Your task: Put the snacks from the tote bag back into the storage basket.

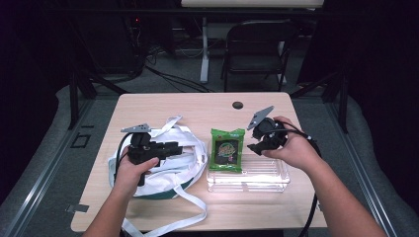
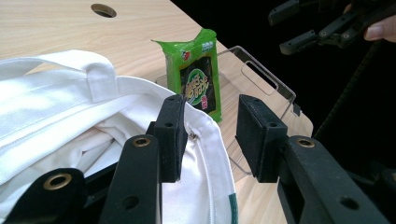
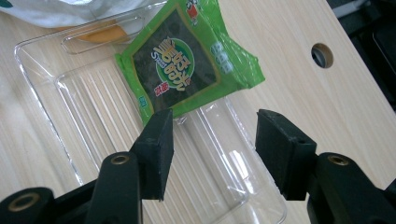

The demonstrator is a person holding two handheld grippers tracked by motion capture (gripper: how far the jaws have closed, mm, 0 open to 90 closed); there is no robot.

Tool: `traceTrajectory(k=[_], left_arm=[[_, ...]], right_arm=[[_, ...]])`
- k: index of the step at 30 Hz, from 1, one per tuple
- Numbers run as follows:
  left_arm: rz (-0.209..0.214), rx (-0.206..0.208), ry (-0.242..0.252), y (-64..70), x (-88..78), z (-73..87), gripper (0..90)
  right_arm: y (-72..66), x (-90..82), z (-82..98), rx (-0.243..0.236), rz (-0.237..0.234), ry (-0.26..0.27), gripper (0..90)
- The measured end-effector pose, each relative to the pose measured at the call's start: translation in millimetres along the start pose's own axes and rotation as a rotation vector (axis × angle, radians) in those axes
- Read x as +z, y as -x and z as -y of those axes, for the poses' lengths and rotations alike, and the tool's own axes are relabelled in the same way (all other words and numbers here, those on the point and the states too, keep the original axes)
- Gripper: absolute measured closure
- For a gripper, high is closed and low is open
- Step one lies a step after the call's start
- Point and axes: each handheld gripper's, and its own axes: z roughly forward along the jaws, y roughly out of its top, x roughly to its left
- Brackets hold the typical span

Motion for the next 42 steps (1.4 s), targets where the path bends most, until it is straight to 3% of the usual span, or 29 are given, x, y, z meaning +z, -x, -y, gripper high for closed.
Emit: traceTrajectory(k=[2, 5, 10, 15, 17, 21, 25, 42], left_arm=[[-0.001, -0.002, 0.001, -0.2, 0.0, 0.1, 62.0], [-0.006, -0.004, 0.002, -1.2, -0.4, 0.4, 62.0], [-0.015, -0.007, 0.003, -2.4, -1.0, 0.7, 62.0], [-0.016, -0.01, 0.003, -3.6, -0.8, 1.2, 61.9], [-0.019, -0.009, 0.0, -4.3, -0.6, 1.4, 62.0], [-0.025, -0.011, -0.004, -4.9, -0.3, 1.9, 61.9], [-0.031, -0.009, -0.009, -5.8, 0.3, 2.5, 61.7], [-0.054, -0.021, -0.016, -10.3, 1.5, 5.3, 61.4]], right_arm=[[-0.8, -0.7, 2.1, 0.014, -0.001, 0.005, 47.4], [-5.4, -4.3, 9.9, 0.076, 0.006, 0.049, 47.4], [-13.2, -8.6, 20.5, 0.113, 0.063, 0.086, 46.2], [-24.6, -9.7, 34.3, 0.171, 0.062, 0.14, 45.1], [-30.4, -8.4, 38.8, 0.169, 0.07, 0.139, 45.0], [-37.1, -5.2, 45.3, 0.174, 0.066, 0.136, 45.0], [-42.6, 0.0, 54.5, 0.212, 0.05, 0.15, 45.3], [-71.0, 17.0, 86.2, 0.316, 0.024, 0.288, 47.0]])
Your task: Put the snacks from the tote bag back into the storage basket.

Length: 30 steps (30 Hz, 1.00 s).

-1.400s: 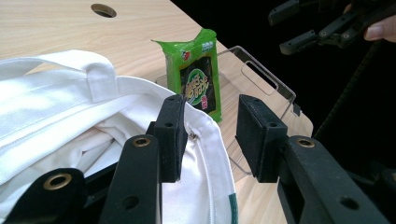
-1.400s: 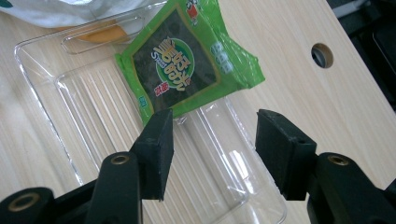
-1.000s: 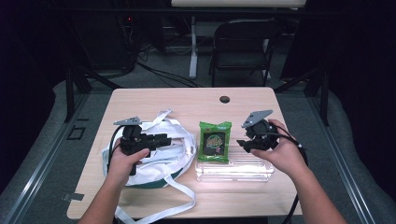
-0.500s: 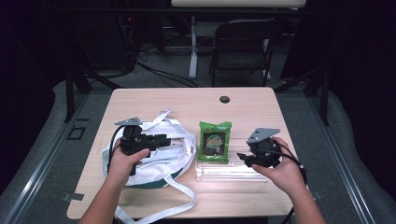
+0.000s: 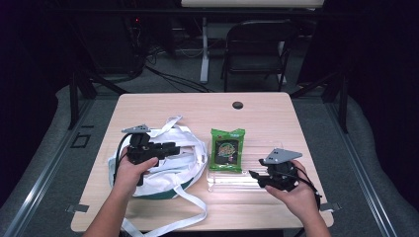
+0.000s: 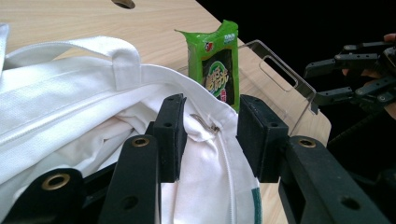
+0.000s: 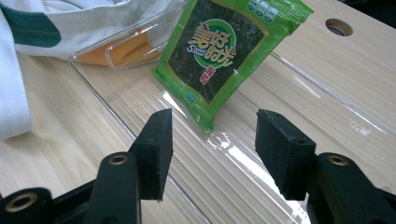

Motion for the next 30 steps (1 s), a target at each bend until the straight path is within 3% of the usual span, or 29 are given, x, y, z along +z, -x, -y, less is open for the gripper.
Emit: traceTrajectory(k=[12, 24, 30], left_arm=[[-0.014, 0.001, -0.001, -2.0, -0.8, 1.1, 61.2], [-0.044, 0.006, -0.006, -3.8, -0.4, 2.9, 58.7], [-0.048, 0.005, -0.004, -4.3, 0.3, 3.6, 58.2]], right_arm=[[-13.0, 6.6, 10.8, -0.001, -0.018, 0.019, 52.2], [-23.8, 14.8, 21.0, 0.045, -0.07, 0.099, 58.9], [-23.6, 17.7, 23.8, 0.053, -0.074, 0.098, 59.6]])
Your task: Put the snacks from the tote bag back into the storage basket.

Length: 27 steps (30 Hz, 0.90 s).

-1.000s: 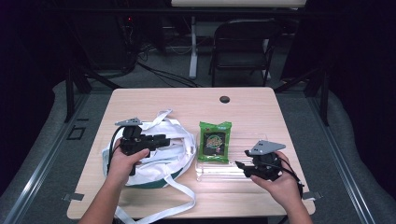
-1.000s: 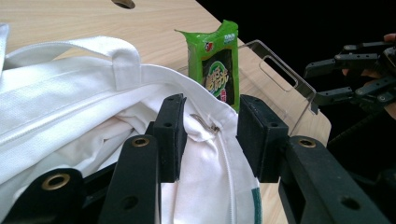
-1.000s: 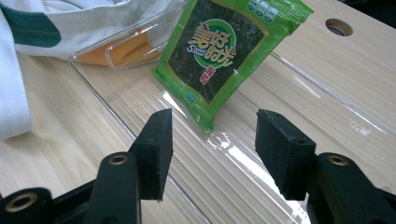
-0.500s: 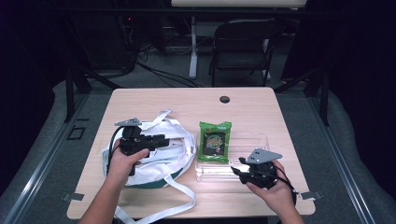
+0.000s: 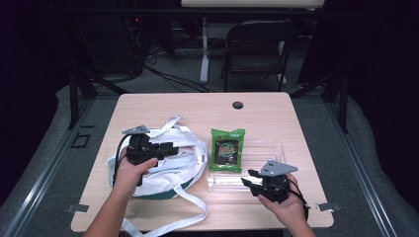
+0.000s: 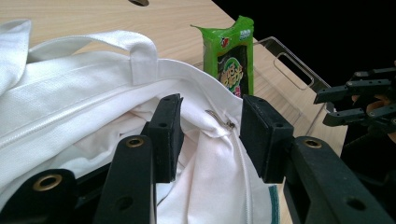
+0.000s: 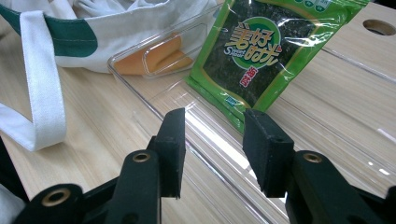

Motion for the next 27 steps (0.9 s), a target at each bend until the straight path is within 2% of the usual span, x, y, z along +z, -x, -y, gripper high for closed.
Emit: traceTrajectory(k=[10, 22, 27], left_arm=[[-0.008, -0.002, -0.005, -0.6, -0.5, 0.9, 57.9], [-0.015, -0.013, 0.0, -2.6, -0.8, 1.2, 57.3], [-0.016, -0.01, 0.006, -2.0, -2.5, -0.3, 56.3]], right_arm=[[4.6, -3.6, 0.9, 0.031, 0.004, 0.025, 61.1], [7.8, -2.2, 2.8, 0.037, 0.013, 0.015, 61.0], [13.4, -5.1, 0.2, 0.046, 0.02, 0.013, 60.9]])
